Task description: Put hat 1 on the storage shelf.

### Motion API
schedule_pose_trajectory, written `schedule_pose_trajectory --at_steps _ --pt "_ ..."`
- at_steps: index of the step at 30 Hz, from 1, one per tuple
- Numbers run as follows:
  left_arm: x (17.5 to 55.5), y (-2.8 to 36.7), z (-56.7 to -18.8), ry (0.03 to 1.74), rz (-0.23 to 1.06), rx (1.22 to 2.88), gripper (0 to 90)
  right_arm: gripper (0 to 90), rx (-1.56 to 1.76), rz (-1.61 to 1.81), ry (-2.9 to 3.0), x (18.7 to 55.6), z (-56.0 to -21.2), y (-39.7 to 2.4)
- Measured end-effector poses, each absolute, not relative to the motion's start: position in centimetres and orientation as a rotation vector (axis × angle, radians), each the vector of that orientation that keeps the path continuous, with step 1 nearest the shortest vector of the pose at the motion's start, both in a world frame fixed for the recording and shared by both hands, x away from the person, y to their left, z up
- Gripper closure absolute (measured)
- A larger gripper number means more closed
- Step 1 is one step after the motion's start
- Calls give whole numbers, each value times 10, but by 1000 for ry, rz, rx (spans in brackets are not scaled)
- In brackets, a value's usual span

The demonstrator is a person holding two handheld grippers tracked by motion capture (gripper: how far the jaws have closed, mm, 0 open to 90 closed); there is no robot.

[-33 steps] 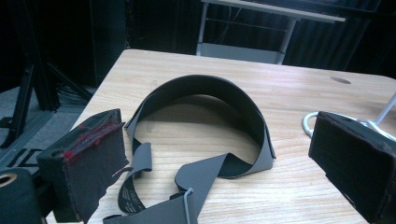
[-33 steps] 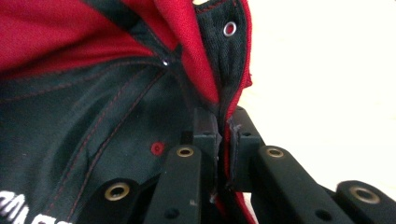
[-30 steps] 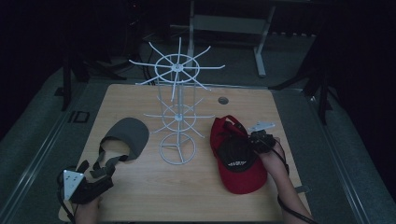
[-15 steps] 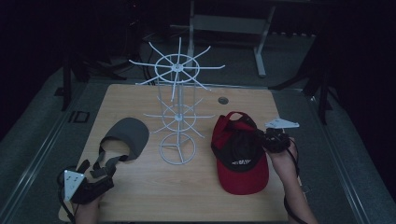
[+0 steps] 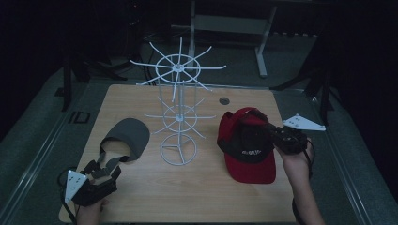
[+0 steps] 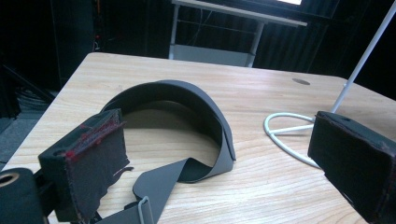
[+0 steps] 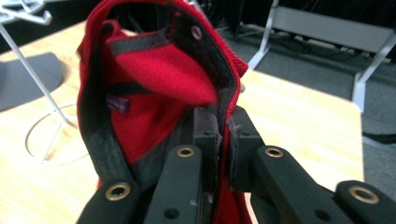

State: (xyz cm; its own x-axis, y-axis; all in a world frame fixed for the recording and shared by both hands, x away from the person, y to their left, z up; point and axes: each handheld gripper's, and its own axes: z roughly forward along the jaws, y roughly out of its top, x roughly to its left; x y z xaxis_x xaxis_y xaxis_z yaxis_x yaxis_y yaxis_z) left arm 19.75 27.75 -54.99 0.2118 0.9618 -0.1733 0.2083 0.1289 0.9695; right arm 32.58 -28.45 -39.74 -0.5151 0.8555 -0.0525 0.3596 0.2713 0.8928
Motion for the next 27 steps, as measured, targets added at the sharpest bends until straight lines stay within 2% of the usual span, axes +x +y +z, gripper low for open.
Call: schedule_pose_trajectory --at_steps 6,11,16,27 --pt "194 267 -536 1180 736 1369 42 845 1070 1242 1960 313 -382 -290" --pt "191 252 -517 1123 712 1369 40 844 1061 1246 1924 304 -369 -294" --pt "184 239 -493 1065 740 1392 40 844 1073 1263 1895 298 -361 -298" --pt "178 213 -453 933 666 1509 42 844 1090 1352 1851 282 -354 -295"
